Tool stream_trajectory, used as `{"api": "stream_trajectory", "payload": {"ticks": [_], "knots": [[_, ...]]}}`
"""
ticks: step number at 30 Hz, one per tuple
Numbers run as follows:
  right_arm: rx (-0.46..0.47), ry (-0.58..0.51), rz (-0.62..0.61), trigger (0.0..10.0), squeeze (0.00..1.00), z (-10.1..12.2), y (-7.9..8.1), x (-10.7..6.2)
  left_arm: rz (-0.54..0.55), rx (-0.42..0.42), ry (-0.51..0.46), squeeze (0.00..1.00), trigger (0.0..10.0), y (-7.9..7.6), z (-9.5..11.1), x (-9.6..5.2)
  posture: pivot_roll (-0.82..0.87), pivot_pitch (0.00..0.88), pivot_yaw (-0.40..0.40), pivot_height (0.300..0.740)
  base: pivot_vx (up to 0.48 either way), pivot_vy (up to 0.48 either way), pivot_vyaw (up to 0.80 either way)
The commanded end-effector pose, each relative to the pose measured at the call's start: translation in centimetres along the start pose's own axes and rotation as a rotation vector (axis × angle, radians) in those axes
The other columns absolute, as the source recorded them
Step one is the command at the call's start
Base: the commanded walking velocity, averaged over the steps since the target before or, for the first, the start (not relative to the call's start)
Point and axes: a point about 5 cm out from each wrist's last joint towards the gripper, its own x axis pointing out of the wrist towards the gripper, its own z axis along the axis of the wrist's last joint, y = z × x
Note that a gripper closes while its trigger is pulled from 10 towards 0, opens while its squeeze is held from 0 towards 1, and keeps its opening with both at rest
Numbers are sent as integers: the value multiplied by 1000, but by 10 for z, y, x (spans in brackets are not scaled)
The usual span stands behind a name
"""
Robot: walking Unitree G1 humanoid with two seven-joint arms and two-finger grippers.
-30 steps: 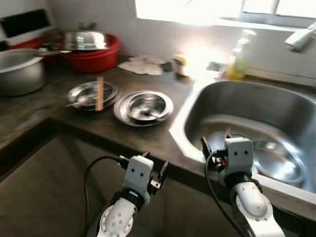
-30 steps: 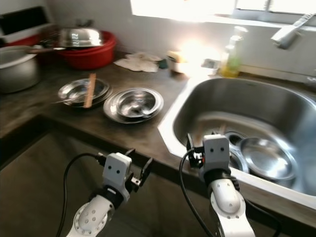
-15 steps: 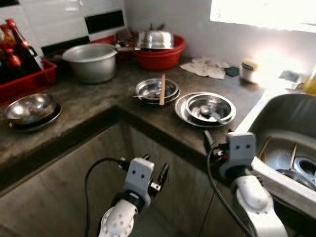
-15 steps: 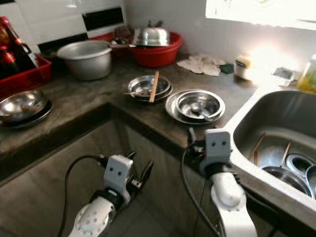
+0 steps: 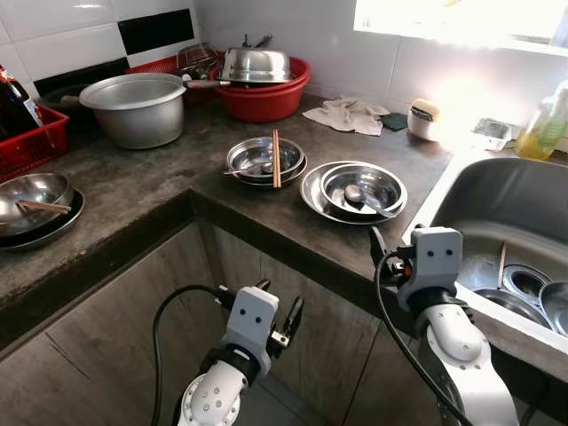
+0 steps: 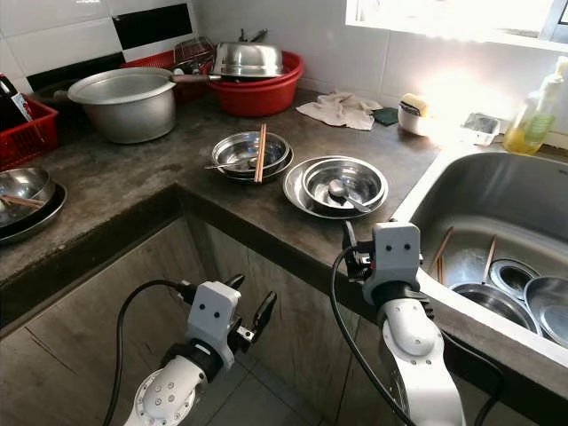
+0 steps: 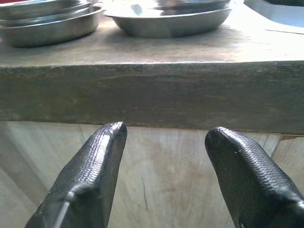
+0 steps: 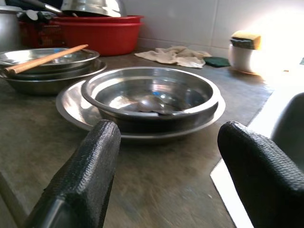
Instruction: Kitchen organization
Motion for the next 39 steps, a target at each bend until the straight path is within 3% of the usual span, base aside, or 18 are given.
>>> {"api": "stream_trajectory", "payload": {"ticks": [1, 12, 30, 32, 33, 34, 35, 37, 39], "knots": [[15, -1, 10, 10000, 0, 0, 0, 3, -15, 10, -18, 0, 10000, -2, 3, -2, 120, 30, -28, 740, 0, 0, 0], [25, -19, 25, 10000, 0, 3, 1, 26, -16, 6, -19, 0, 10000, -4, 5, -2, 131, 49, -41, 740, 0, 0, 0], [25, -23, 21, 10000, 0, 1, 1, 39, -18, 2, -23, 0, 10000, -6, 5, -2, 130, 52, -42, 740, 0, 0, 0], [25, -21, 25, 8000, 0, 0, 1, 40, -17, 2, -22, 0, 10000, -6, 5, -2, 130, 51, -42, 740, 0, 0, 0], [25, -20, 26, 8000, 0, 0, 1, 40, -17, 2, -22, 0, 10000, -6, 5, -2, 130, 51, -42, 740, 0, 0, 0], [25, -21, 28, 3216, 0, 0, 2, 41, -17, 1, -22, 0, 10000, -6, 5, -2, 130, 51, -43, 740, 0, 0, 0], [26, -22, 29, 3216, 0, 0, 2, 41, -17, 1, -22, 0, 10000, -6, 5, -2, 130, 51, -43, 740, 0, 0, 0], [26, -25, 28, 0, 0, 1, 2, 41, -17, 1, -22, 0, 10000, -6, 5, -2, 130, 50, -41, 740, 0, 0, 0], [27, -26, 28, 0, 0, 1, 2, 42, -17, 2, -21, 0, 10000, -6, 5, -2, 130, 53, -42, 740, 0, 0, 0]]}}
